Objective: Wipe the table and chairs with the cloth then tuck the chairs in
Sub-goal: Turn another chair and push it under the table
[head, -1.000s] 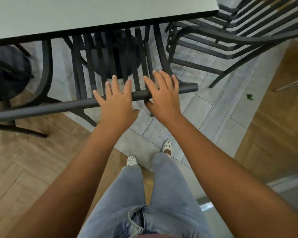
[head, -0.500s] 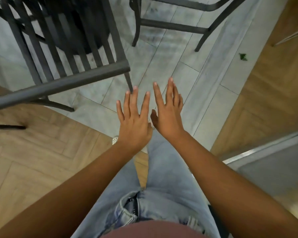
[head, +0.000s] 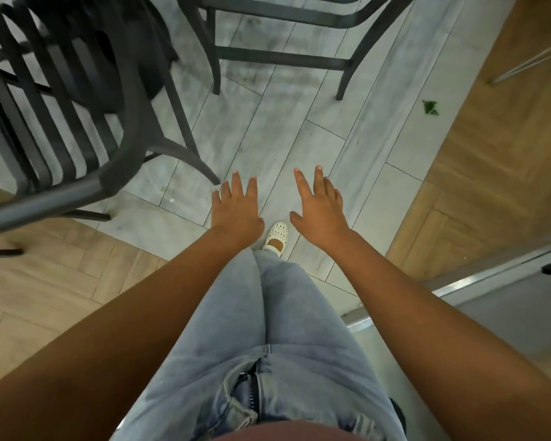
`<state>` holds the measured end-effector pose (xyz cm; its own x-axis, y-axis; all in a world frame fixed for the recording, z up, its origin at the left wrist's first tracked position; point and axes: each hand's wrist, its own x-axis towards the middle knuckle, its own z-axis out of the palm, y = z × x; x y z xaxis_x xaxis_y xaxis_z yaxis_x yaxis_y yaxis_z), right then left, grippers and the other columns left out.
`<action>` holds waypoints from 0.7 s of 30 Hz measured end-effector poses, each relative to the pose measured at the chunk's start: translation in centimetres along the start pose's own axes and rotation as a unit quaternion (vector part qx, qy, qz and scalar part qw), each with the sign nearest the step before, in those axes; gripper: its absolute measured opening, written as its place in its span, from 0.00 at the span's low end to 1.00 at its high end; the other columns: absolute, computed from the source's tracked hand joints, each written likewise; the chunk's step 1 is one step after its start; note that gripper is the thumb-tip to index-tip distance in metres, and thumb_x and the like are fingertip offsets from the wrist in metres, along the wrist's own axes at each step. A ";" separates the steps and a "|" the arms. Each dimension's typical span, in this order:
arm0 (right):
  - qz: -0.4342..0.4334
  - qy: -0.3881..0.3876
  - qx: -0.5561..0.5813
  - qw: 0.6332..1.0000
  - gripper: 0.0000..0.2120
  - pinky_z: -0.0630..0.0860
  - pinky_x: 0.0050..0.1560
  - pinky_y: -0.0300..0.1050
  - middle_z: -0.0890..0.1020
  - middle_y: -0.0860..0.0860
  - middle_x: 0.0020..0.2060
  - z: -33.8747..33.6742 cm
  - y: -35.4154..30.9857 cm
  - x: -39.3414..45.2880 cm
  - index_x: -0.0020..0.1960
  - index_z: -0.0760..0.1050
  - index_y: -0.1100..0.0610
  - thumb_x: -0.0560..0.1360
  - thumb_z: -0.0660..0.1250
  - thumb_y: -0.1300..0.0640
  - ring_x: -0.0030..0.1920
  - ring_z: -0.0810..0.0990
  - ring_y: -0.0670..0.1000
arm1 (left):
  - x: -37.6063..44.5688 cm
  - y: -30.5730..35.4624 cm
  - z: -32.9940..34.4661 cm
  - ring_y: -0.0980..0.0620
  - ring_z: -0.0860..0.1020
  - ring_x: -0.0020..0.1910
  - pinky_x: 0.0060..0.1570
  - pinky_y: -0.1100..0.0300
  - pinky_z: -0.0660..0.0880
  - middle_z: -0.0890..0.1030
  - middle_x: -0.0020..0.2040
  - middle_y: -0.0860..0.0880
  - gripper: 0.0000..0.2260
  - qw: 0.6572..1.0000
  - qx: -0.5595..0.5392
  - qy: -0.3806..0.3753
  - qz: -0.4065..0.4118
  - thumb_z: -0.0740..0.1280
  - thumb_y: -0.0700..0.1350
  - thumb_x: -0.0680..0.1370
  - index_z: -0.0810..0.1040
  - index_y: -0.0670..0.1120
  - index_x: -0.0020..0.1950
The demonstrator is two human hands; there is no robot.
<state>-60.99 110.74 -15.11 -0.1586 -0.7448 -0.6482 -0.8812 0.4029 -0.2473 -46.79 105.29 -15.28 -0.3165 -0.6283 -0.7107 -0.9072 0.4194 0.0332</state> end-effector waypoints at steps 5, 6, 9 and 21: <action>0.010 -0.013 0.009 1.000 0.32 0.53 0.72 0.55 0.49 0.60 0.76 -2.8 1.5 1.8 0.77 0.49 0.52 0.79 0.61 0.52 0.75 0.52 0.61 | 2.4 0.9 -2.6 0.40 0.58 0.73 0.69 0.47 0.59 0.55 0.75 0.41 0.30 1.000 -0.009 0.022 -0.002 0.61 0.55 0.78 0.53 0.47 0.75; 0.008 -0.018 0.008 1.000 0.30 0.55 0.71 0.54 0.53 0.60 0.75 -3.4 1.6 2.2 0.77 0.51 0.53 0.79 0.60 0.52 0.74 0.54 0.60 | 2.9 1.1 -3.1 0.41 0.62 0.71 0.68 0.48 0.62 0.60 0.73 0.41 0.28 0.999 -0.015 0.028 0.000 0.61 0.54 0.78 0.56 0.46 0.74; 0.009 -0.028 0.007 1.000 0.26 0.61 0.66 0.51 0.65 0.58 0.70 -5.4 2.0 3.5 0.74 0.57 0.55 0.79 0.59 0.54 0.69 0.62 0.58 | 4.3 1.7 -4.9 0.43 0.68 0.66 0.62 0.50 0.68 0.68 0.68 0.43 0.23 0.998 -0.055 0.034 0.002 0.61 0.52 0.78 0.62 0.45 0.71; 0.029 -0.037 0.044 0.998 0.20 0.69 0.60 0.50 0.71 0.58 0.64 -12.8 5.2 9.9 0.70 0.66 0.58 0.79 0.58 0.54 0.65 0.66 0.57 | 10.3 5.5 -11.8 0.45 0.73 0.60 0.56 0.53 0.72 0.72 0.64 0.45 0.19 0.995 -0.101 0.024 0.013 0.62 0.50 0.78 0.67 0.46 0.68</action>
<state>-72.85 98.66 -13.53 -0.1722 -0.6785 -0.7141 -0.8283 0.4921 -0.2678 -58.33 93.44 -14.11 -0.3492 -0.6510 -0.6740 -0.9341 0.2990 0.1952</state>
